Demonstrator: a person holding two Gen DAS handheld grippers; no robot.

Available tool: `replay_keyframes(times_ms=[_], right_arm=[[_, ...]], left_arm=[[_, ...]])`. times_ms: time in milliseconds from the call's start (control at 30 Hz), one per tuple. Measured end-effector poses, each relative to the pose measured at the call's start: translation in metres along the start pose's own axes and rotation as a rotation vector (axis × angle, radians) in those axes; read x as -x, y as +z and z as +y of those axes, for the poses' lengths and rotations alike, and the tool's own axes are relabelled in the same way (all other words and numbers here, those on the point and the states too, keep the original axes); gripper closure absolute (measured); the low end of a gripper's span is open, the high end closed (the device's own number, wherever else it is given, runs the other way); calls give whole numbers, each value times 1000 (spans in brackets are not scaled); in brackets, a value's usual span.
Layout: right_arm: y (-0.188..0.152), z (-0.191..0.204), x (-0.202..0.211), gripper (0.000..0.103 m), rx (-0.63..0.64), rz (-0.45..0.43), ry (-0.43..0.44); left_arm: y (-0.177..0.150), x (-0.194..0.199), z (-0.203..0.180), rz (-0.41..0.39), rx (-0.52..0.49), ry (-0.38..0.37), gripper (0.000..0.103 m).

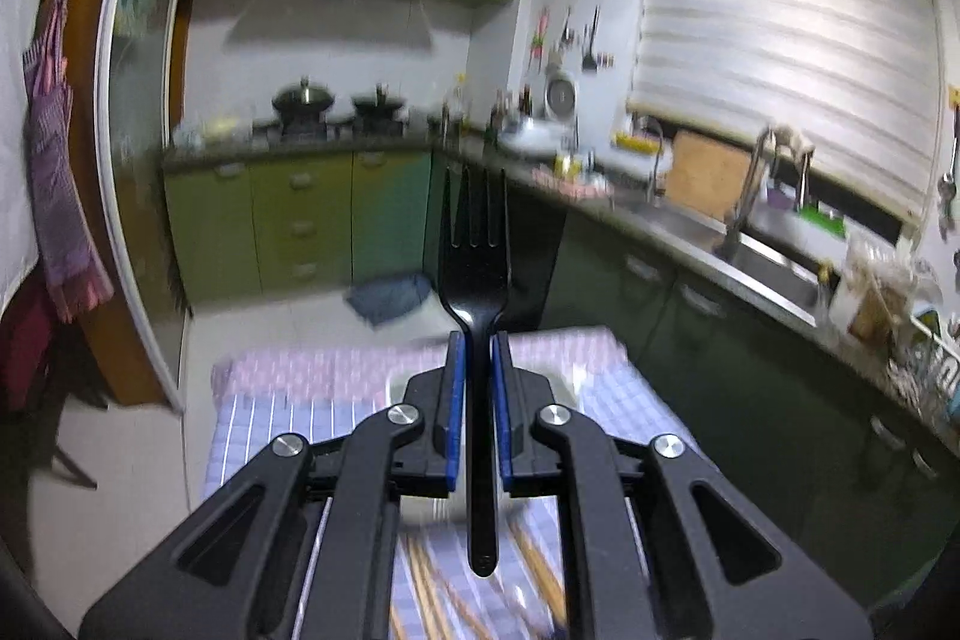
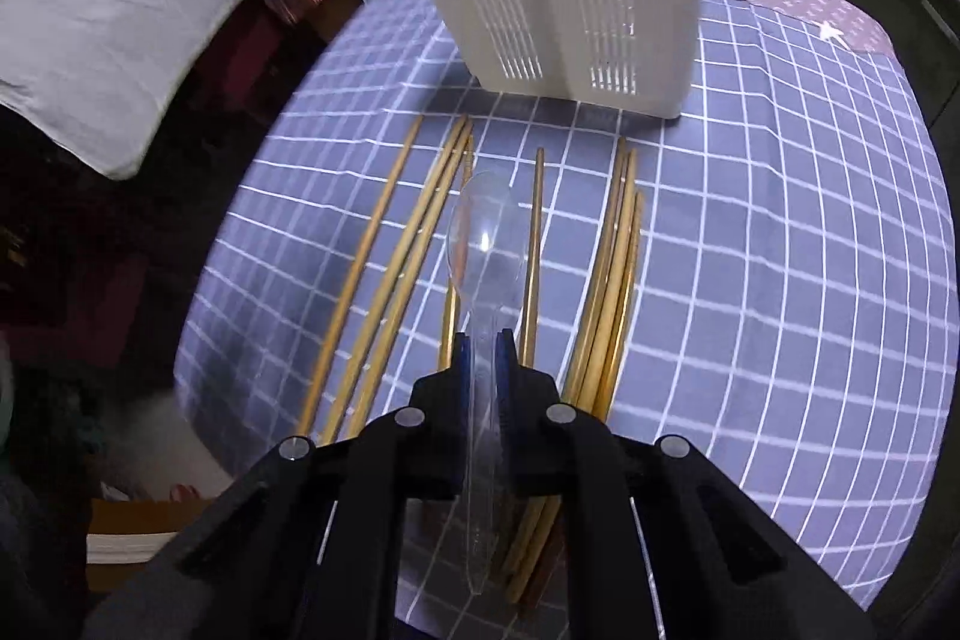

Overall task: Organize utensils
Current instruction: 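Open the left tool over the white holder while the right tool lifts the spoon, then open the right tool over the holder while the left tool returns to the chopsticks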

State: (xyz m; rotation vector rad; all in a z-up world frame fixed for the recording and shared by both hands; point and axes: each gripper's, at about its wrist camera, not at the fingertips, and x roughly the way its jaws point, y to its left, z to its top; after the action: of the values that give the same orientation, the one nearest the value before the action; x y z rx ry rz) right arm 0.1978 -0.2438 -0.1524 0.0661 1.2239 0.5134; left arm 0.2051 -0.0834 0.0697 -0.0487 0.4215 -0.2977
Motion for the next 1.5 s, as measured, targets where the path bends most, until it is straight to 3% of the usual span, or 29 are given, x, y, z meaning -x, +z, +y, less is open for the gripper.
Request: replay_keyframes(times_ms=[233, 400, 733, 767, 800, 867, 1000, 1133, 1233, 1400, 1500], right_arm=[[-24, -16, 34, 94, -25, -90, 71], [-31, -22, 54, 94, -45, -138, 106], [-21, -24, 104, 94, -20, -253, 120], [-17, -23, 110, 94, -15, -269, 118], [-14, -23, 115, 94, -11, -282, 116], [-2, -24, 127, 94, -11, -317, 100], [25, -26, 147, 94, -17, -376, 90], [65, -27, 172, 94, -30, -493, 105], [99, -26, 188, 94, -42, -603, 116], [156, -25, 194, 93, -58, -774, 37], [178, -30, 179, 93, -62, -807, -36]], left_arm=[[18, -51, -3, -114, -6, 40, 94], [9, -94, 4, -65, -16, 89, 94], [-32, -123, 18, 10, -7, 105, 93], [-37, -126, 18, 21, -8, 102, 86], [-40, -126, 18, 26, -10, 100, 71], [-49, -127, 15, 35, -24, 101, 56], [-57, -119, 10, 60, -52, 98, 56], [-51, -82, 20, 43, -11, 104, 55], [-50, -48, 27, 25, -2, 114, 46], [-65, 4, 29, 64, -43, 121, 43], [-78, 21, 29, 106, -59, 117, 43]])
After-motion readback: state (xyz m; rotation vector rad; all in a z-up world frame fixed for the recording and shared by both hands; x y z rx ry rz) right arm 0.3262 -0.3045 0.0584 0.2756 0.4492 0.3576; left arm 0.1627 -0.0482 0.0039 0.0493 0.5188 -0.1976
